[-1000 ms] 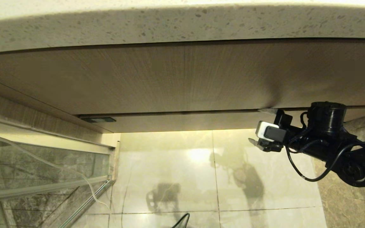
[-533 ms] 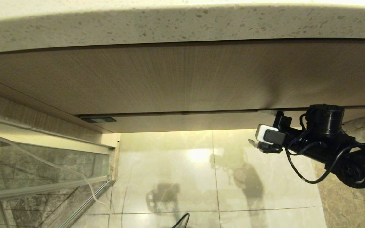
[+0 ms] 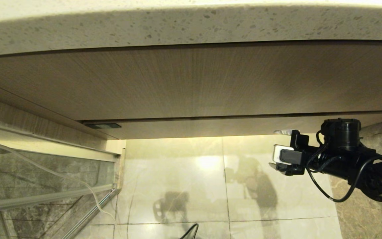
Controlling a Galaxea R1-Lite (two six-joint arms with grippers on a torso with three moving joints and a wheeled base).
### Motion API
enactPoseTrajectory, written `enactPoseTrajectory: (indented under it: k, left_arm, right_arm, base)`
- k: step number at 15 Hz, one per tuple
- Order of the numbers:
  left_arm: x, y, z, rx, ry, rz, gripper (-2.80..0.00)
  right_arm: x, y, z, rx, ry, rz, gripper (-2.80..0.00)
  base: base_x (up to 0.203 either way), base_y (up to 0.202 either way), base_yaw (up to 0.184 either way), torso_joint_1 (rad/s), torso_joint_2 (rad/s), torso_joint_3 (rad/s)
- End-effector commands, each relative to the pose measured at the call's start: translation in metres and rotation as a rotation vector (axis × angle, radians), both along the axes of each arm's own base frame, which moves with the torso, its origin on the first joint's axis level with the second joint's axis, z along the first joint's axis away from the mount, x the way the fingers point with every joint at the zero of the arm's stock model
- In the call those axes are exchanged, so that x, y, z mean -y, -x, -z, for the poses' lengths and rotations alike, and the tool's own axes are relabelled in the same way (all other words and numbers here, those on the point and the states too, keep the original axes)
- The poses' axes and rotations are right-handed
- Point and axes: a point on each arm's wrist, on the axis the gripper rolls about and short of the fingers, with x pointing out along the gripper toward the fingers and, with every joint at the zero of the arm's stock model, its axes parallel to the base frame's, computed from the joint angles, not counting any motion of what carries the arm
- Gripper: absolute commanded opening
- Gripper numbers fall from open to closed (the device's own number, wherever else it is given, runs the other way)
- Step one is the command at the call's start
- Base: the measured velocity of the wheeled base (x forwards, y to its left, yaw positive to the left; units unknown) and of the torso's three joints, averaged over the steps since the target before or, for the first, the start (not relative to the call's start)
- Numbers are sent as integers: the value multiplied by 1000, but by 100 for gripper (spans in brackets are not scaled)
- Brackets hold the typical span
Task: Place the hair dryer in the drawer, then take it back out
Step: Pull open the drawer
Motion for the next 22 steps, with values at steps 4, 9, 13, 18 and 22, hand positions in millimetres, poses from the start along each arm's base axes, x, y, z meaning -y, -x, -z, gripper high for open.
enactPoseTrajectory:
  k: [4,9,13,18,22]
  left_arm:
    - [0,-4,11,-39,1,0,-280]
    - [0,-4,11,-39,1,0,-280]
    - [0,-4,11,-39,1,0,-280]
    - [0,-4,11,-39,1,0,-280]
    - [0,-4,11,-39,1,0,-280]
  right_arm:
    - [1,1,-22,79,-22,-7,0]
    - [2,9,-26,125,-30,-9,0]
    - [3,15,-31,156,-36,-6,0]
    - [2,22,-33,156,-38,-11,0]
    - [1,17,-28,145,-33,-8,0]
  base:
    - [0,0,0,0,0,0]
    - [0,0,0,0,0,0]
    - [0,0,0,0,0,0]
    - [0,0,0,0,0,0]
    - [0,0,0,0,0,0]
